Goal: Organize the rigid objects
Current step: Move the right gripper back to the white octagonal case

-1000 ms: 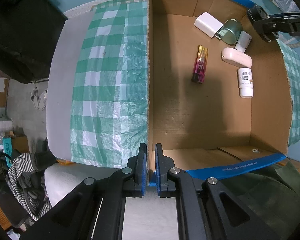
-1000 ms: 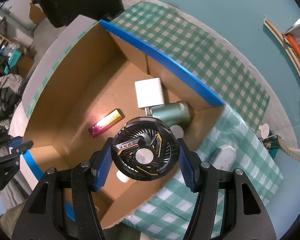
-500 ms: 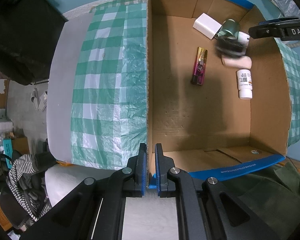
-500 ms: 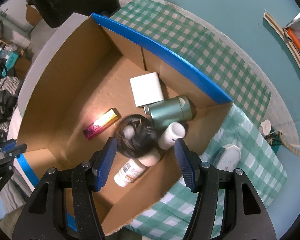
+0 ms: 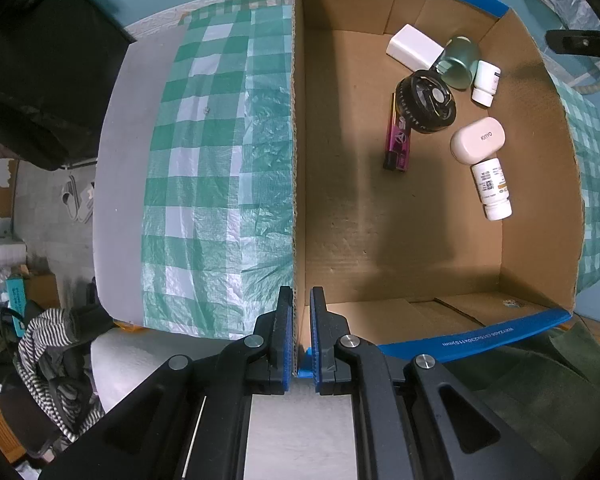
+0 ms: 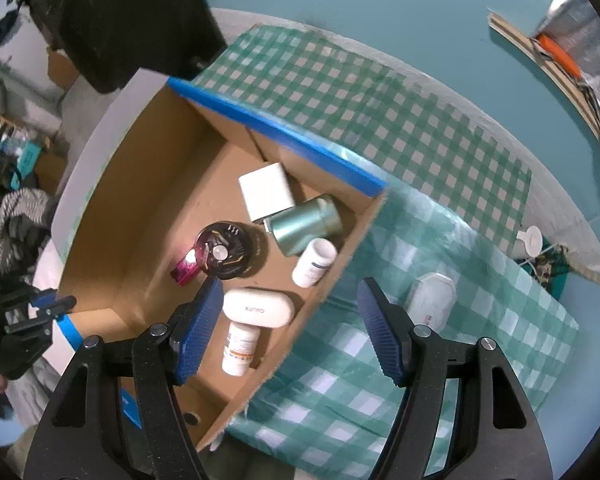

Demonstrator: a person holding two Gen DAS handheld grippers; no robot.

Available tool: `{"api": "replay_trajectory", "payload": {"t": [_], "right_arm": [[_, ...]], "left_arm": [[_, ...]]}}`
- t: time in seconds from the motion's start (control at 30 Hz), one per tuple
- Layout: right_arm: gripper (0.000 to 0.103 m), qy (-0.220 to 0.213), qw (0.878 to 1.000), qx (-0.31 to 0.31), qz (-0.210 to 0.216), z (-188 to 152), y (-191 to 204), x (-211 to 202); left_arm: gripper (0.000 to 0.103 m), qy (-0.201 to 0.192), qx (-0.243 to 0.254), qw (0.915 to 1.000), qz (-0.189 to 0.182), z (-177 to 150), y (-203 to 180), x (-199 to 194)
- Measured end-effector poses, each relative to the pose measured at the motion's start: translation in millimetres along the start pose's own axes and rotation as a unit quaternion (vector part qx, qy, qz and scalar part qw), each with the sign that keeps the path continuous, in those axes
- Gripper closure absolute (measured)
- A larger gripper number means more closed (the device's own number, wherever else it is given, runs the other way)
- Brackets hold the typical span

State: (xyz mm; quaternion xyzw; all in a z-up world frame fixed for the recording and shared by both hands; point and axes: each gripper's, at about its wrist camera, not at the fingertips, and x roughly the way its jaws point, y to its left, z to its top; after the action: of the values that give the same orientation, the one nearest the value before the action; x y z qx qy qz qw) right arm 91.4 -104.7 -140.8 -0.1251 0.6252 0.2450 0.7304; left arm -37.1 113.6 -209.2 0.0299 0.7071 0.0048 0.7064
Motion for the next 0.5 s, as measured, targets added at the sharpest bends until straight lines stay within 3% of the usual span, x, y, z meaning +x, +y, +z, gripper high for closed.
{"api": "replay_trajectory", "payload": {"t": [0.5], "right_arm": [[0.033, 0.008, 0.996, 0.086, -0.015, -14, -78, -6]], "left_arm": [[0.095, 0.001, -0.001, 1.0000, 0.000, 0, 0, 0]]}}
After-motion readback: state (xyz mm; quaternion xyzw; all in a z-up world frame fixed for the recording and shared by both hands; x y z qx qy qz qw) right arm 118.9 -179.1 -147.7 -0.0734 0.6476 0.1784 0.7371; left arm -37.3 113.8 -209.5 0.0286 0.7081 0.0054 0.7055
